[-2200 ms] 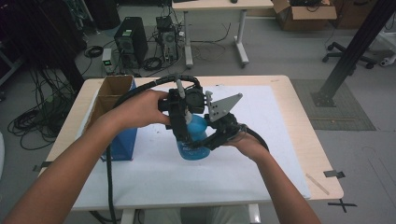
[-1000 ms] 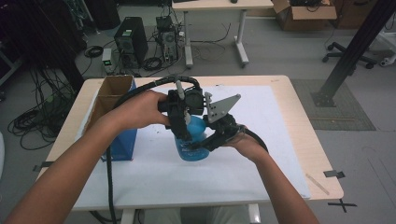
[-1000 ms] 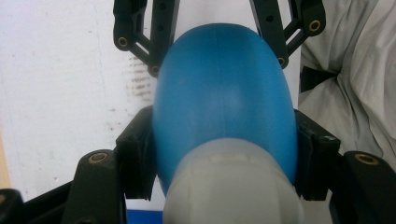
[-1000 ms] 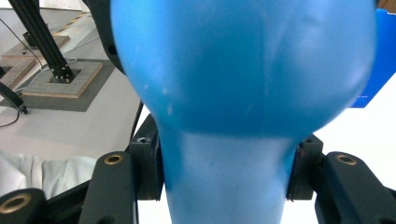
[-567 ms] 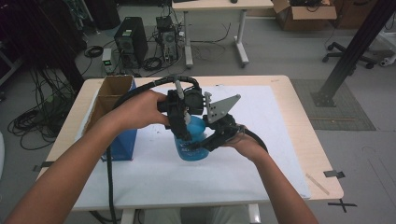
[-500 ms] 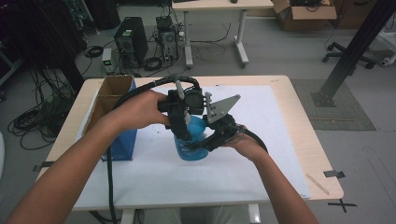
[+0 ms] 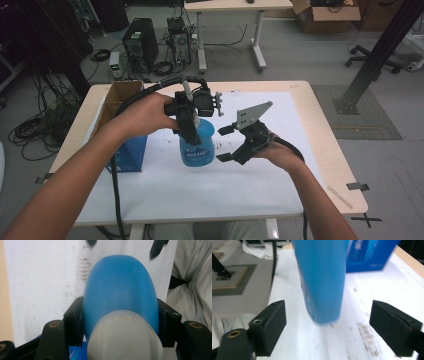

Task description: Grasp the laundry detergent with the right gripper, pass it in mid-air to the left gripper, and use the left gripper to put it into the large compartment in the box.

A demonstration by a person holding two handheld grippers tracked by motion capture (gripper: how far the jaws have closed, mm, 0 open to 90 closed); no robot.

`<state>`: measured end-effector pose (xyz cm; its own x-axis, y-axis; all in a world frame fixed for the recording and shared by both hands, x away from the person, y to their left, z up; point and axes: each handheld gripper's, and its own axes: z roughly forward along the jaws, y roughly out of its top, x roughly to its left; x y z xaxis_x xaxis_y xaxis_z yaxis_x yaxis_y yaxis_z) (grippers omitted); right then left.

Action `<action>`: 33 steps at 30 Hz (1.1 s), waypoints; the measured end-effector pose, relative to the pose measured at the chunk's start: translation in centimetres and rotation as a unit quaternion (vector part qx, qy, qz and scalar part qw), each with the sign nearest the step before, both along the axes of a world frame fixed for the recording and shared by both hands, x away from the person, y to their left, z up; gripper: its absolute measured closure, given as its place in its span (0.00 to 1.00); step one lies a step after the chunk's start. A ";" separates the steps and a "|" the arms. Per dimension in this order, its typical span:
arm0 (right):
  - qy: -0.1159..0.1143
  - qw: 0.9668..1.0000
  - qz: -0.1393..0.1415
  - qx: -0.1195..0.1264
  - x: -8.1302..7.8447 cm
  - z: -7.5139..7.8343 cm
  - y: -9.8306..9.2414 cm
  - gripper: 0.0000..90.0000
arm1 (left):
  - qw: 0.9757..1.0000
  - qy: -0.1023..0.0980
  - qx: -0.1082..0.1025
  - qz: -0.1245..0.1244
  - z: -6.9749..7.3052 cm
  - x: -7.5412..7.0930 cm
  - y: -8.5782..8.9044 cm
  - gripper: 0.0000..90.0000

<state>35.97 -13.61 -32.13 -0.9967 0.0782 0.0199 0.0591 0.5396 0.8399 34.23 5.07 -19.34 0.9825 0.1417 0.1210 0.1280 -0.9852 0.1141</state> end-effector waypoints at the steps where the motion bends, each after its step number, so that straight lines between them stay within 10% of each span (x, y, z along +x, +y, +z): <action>1: 0.000 1.000 -0.005 -0.006 0.0 0.1 -0.5 0.14 | 1.000 -0.003 0.000 0.008 0.2 0.1 0.1 0.42; 9: -0.016 0.996 -0.051 -0.065 -0.3 1.9 -4.8 0.10 | 0.997 -0.027 -0.002 0.074 2.5 0.9 0.6 0.42; 27: -0.028 0.983 -0.117 -0.140 -1.8 4.6 -11.3 0.07 | 0.981 -0.039 0.000 0.191 6.5 3.1 2.2 0.42; 33: -0.028 0.978 -0.127 -0.162 -2.4 4.9 -12.7 0.06 | 0.971 -0.039 -0.010 0.236 7.8 4.0 3.1 0.42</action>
